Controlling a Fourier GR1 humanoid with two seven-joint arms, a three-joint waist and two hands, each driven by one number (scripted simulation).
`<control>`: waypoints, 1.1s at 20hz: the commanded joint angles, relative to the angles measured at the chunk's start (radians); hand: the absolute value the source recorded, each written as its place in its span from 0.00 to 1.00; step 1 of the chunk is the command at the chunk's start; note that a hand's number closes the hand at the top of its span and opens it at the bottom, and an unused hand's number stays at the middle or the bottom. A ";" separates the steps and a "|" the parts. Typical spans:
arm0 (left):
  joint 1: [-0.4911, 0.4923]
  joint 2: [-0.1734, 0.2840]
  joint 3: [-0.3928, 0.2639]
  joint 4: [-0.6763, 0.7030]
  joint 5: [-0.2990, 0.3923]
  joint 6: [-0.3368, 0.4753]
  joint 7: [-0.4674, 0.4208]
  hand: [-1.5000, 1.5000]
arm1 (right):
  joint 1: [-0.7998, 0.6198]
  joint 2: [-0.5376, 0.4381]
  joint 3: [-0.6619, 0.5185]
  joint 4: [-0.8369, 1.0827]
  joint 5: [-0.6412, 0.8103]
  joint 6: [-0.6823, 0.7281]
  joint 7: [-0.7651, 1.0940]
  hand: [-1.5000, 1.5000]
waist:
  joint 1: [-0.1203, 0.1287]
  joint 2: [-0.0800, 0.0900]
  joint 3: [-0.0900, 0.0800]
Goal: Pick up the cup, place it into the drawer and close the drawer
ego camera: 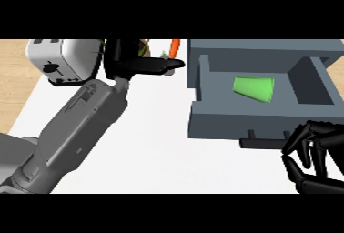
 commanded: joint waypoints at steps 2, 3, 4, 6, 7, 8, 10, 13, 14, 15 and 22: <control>0.234 0.097 0.003 -0.229 0.004 -0.011 0.034 0.00 | 0.003 0.037 0.070 0.054 0.157 -0.033 -0.031 1.00 | 0.002 0.004 0.000; 0.257 0.124 0.015 -0.263 0.001 -0.018 0.047 0.00 | -0.024 0.013 0.041 0.107 0.143 -0.016 -0.037 1.00 | -0.002 0.005 0.000; 0.286 0.193 0.046 -0.319 0.032 -0.053 0.087 0.00 | 0.032 0.026 0.055 0.044 0.171 -0.036 -0.026 1.00 | -0.002 0.002 0.000; 0.357 0.203 0.072 -0.363 0.033 -0.071 0.081 0.00 | 0.001 0.029 0.093 0.016 0.211 -0.045 0.023 1.00 | -0.011 0.005 0.000; 0.387 0.204 0.054 -0.401 0.027 -0.057 0.086 0.00 | -0.039 0.019 0.109 0.140 0.284 -0.039 -0.050 1.00 | 0.001 0.006 0.000; 0.431 0.225 0.069 -0.430 0.030 -0.089 0.055 0.00 | -0.053 0.003 0.127 0.108 0.316 -0.036 -0.043 1.00 | 0.002 0.006 0.000; 0.464 0.244 0.097 -0.392 0.056 -0.147 0.047 0.00 | -0.024 -0.062 0.149 0.141 0.400 0.006 -0.142 1.00 | -0.001 0.009 0.000; 0.502 0.278 0.108 -0.439 0.048 -0.155 0.049 0.00 | -0.051 -0.104 0.199 0.201 0.583 -0.047 -0.229 1.00 | 0.005 0.009 0.001; 0.577 0.264 0.098 -0.437 0.052 -0.211 -0.004 0.00 | -0.048 -0.084 0.249 0.222 0.642 -0.078 -0.221 1.00 | 0.008 0.011 0.000; 0.581 0.284 0.126 -0.458 0.057 -0.198 0.018 0.00 | -0.082 -0.086 0.257 0.252 0.660 -0.081 -0.219 1.00 | 0.001 0.010 0.000; 0.722 0.329 0.219 -0.501 0.039 -0.323 -0.005 0.00 | -0.189 0.001 0.318 0.528 0.820 -0.202 -0.290 0.00 | -0.016 0.010 0.000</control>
